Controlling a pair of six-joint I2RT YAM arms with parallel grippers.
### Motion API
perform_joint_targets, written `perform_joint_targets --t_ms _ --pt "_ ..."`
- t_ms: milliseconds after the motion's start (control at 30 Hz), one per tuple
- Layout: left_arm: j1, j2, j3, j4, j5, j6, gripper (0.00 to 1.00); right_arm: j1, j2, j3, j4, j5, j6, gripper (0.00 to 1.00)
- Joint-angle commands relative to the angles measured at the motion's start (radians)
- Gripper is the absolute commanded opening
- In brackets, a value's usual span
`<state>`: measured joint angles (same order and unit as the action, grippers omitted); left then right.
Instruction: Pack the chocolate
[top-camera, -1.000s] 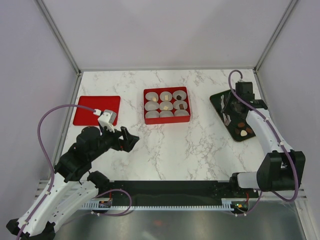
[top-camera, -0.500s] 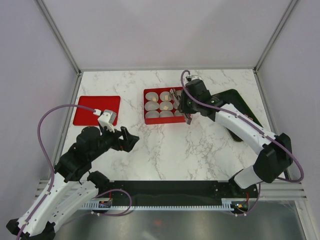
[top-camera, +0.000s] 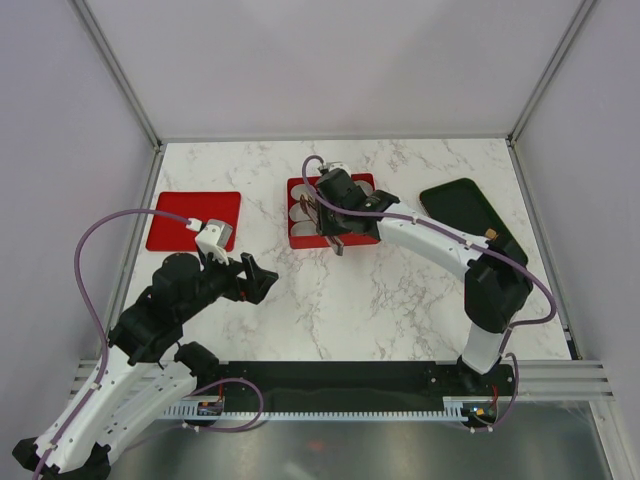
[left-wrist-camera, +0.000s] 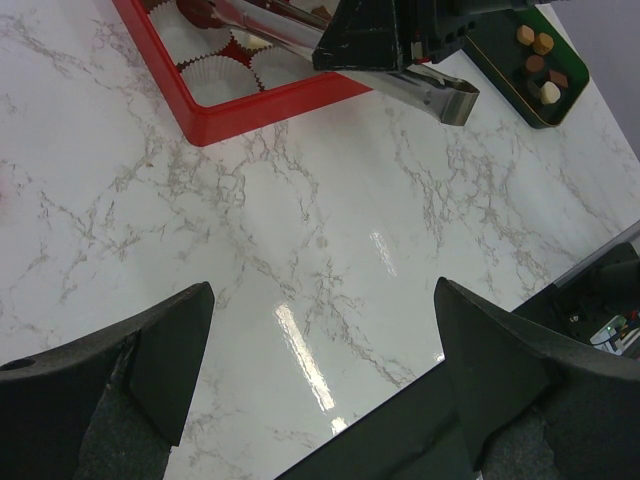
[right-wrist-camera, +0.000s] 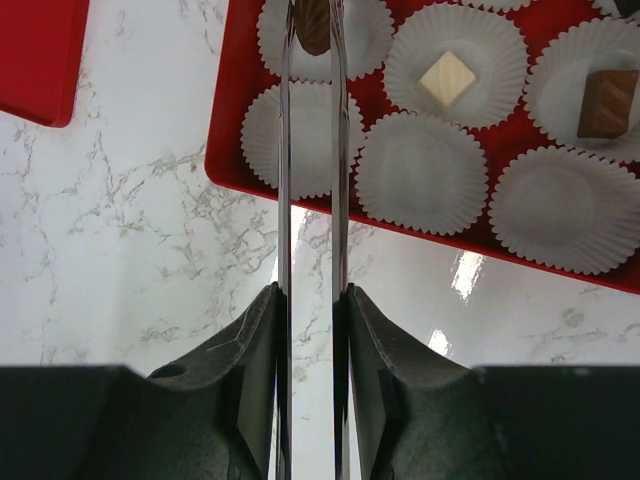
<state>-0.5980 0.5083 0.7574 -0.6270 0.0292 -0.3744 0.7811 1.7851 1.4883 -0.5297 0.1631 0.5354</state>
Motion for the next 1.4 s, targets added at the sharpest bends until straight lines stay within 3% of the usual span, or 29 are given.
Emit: perform_joint_targets --t_ms 0,967,1200,1367 --pt "-0.006 -0.008 -0.003 0.013 -0.005 -0.006 1.0 0.015 0.02 0.061 0.046 0.03 -0.005 0.37" --pt "-0.006 -0.007 -0.004 0.013 -0.009 -0.006 1.0 0.027 0.036 0.102 0.033 0.096 -0.028 0.47" --pt "-0.005 0.015 -0.004 0.012 -0.017 -0.009 0.99 0.027 -0.082 0.121 -0.099 0.108 -0.028 0.46" --pt "-0.006 0.012 -0.009 0.013 -0.018 -0.014 0.99 -0.018 -0.265 -0.026 -0.243 0.17 -0.025 0.46"
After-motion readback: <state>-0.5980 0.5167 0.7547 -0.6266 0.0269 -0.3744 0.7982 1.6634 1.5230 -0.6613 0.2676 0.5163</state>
